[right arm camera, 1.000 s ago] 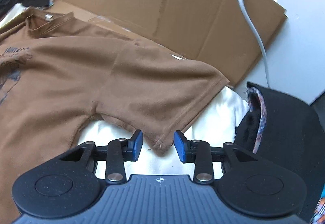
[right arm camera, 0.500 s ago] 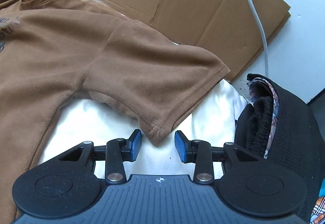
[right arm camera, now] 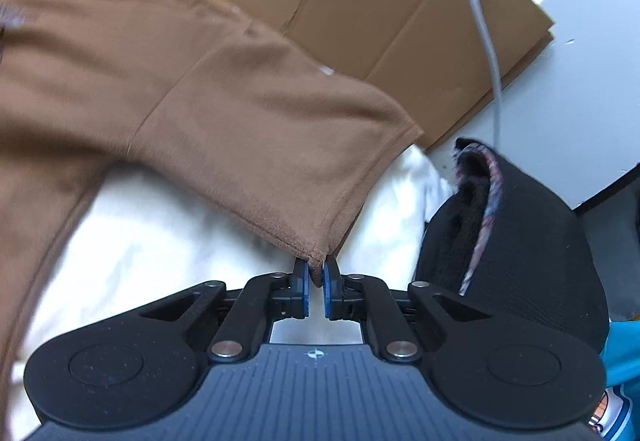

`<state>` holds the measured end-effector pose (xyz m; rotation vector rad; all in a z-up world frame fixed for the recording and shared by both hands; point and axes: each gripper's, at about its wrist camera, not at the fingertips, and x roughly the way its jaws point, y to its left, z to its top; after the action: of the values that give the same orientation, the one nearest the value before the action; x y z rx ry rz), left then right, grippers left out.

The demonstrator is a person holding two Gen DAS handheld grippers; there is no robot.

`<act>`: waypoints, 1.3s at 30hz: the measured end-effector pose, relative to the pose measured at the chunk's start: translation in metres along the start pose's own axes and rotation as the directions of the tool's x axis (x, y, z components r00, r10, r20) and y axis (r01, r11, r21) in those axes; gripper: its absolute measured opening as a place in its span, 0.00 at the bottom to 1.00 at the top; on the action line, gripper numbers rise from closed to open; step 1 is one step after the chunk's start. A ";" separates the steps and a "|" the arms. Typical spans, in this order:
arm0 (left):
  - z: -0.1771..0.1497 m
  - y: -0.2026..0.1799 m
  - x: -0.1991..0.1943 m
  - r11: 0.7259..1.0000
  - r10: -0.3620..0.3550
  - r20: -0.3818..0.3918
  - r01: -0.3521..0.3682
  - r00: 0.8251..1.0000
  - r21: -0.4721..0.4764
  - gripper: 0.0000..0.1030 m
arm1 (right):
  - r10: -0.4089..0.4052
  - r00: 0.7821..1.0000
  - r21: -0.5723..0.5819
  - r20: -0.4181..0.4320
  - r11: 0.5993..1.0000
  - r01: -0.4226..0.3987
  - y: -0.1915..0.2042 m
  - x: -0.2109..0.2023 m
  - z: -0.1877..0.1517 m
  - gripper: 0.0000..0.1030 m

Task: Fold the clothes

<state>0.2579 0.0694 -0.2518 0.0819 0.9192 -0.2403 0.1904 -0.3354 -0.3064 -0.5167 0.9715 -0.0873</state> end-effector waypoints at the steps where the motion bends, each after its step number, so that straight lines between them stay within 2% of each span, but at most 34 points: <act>1: 0.000 0.000 0.000 1.000 0.002 -0.001 -0.002 1.000 0.000 0.59 | -0.003 1.000 -0.004 -0.018 1.000 0.003 0.001 0.002 -0.002 0.05; 6: 0.000 0.004 -0.002 1.000 0.012 0.004 -0.012 1.000 -0.002 0.59 | -0.037 0.995 0.038 -0.090 0.998 0.041 -0.008 0.003 -0.009 0.09; 9: 0.000 0.007 -0.003 1.000 0.024 0.006 -0.024 1.000 0.003 0.59 | 0.018 1.000 0.094 -0.020 0.995 -0.016 -0.017 -0.016 -0.008 0.10; 13: -0.001 0.011 -0.004 0.999 0.047 0.008 -0.047 0.999 0.009 0.59 | 0.031 0.995 0.129 0.097 0.991 -0.043 -0.018 -0.033 0.004 0.13; 16: -0.002 0.014 -0.005 0.997 0.069 0.014 -0.069 0.998 0.018 0.59 | 0.057 0.985 0.170 0.165 0.982 -0.085 -0.020 -0.032 0.018 0.18; 18: -0.003 0.018 -0.007 0.996 0.085 0.016 -0.085 0.996 0.020 0.59 | 0.084 0.981 0.204 0.178 0.972 -0.120 -0.019 -0.026 0.026 0.20; 23: -0.004 0.031 -0.008 0.990 0.137 0.018 -0.138 0.990 0.016 0.59 | 0.126 0.984 0.224 0.128 0.962 -0.153 -0.010 -0.002 0.029 0.21; 27: -0.001 0.048 -0.006 0.984 0.175 0.015 -0.175 0.985 0.018 0.60 | 0.107 0.993 0.230 0.039 0.967 -0.113 -0.006 0.014 0.016 0.20; 32: -0.005 0.066 -0.015 0.977 0.211 0.008 -0.211 0.977 0.022 0.60 | 0.071 0.997 0.236 0.013 0.969 -0.072 -0.011 0.012 0.011 0.20; 39: -0.020 0.092 -0.028 0.964 0.264 -0.007 -0.264 0.964 -0.008 0.60 | 0.073 0.995 0.272 0.070 0.958 -0.089 -0.016 -0.009 0.010 0.20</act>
<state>0.2479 0.1666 -0.2451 0.1957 0.9045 0.0123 0.1959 -0.3428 -0.2883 -0.2220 0.9041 -0.1305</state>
